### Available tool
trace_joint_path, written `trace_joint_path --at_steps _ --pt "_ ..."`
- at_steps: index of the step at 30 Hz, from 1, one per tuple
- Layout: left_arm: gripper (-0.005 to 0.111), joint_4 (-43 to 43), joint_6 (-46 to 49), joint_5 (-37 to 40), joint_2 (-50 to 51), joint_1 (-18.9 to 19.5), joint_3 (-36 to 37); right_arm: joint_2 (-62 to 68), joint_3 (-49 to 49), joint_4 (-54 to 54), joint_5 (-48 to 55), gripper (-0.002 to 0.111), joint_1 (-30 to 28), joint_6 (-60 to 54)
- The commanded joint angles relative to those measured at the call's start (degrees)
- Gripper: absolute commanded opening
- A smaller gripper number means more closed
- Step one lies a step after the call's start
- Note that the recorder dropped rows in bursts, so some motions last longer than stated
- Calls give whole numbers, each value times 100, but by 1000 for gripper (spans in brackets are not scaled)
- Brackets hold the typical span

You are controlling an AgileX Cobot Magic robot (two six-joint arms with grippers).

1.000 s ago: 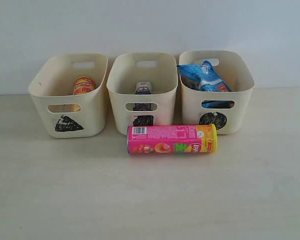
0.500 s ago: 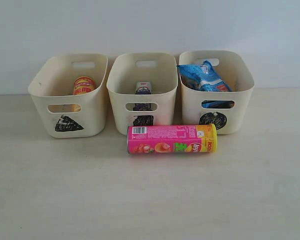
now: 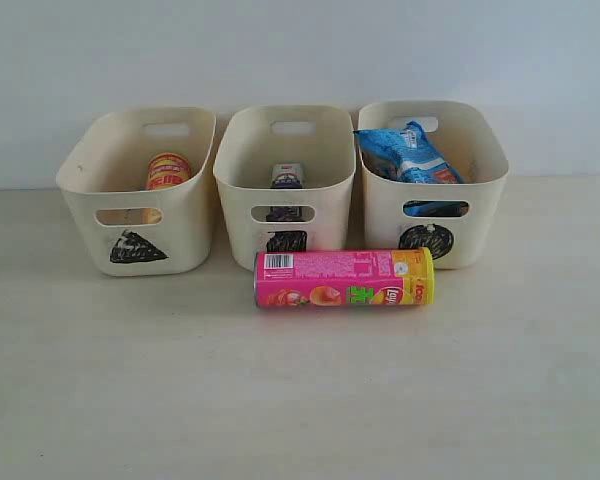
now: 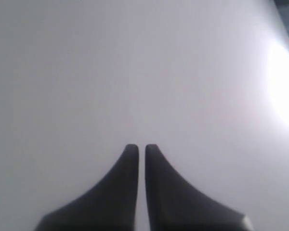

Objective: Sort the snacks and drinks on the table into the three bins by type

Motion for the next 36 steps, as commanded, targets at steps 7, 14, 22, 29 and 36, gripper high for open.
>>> trace_joint_path --at_steps 7,14,22,29,36 --pt "4 4199 -3595 2036 1431 28 -1582 -35 2 13 -19 0 15 7" --pt "4 5257 -4498 2929 2684 28 -2434 -35 2 13 -19 0 15 7" --pt "4 5257 -3088 5770 3619 28 -2484 -35 2 13 -17 0 15 -3" --pt "4 2300 1185 8193 4365 -327 -3089 -35 2 13 -17 0 15 -3" --pt "4 -3666 7710 8975 4978 -1179 -4271 -35 2 13 -17 0 15 -3"
